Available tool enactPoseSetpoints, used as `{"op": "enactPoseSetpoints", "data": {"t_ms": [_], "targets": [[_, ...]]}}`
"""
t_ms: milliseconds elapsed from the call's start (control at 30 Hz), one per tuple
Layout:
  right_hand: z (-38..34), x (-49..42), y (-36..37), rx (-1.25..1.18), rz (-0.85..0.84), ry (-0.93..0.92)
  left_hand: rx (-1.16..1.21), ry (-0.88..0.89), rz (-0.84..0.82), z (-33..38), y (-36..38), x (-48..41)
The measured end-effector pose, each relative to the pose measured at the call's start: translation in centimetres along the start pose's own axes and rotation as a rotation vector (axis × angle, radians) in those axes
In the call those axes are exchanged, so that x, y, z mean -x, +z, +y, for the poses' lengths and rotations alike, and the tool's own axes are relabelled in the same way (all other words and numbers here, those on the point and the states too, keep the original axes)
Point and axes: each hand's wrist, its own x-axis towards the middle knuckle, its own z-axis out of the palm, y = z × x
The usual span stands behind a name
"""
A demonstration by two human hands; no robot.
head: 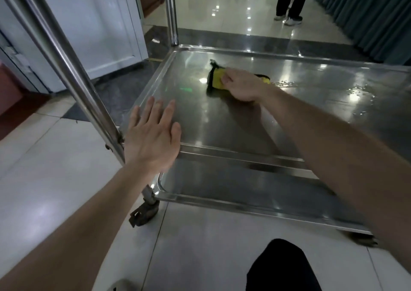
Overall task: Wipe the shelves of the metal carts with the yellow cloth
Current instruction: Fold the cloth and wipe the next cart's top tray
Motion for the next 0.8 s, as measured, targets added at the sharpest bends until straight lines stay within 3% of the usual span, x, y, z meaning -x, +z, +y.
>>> {"op": "enactPoseSetpoints", "data": {"t_ms": [133,233,500,667,800], "targets": [[-2.4,14.4,1.4,0.000,-0.101,-0.294,-0.003,0.000,0.016,0.0,0.1,-0.1],[0.1,18.9,1.5,-0.067,-0.150,-0.340,-0.017,0.012,0.025,0.0,0.2,0.0],[7.7,0.9,-2.0,0.003,0.004,0.131,0.003,-0.003,0.052,0.0,0.3,-0.1],[3.9,12.6,-0.7,-0.002,-0.062,-0.111,0.178,-0.018,-0.015,0.7,-1.4,0.1],[3.9,22.9,-0.3,0.007,-0.098,-0.272,0.265,0.115,0.014,9.1,-2.6,-0.6]]}}
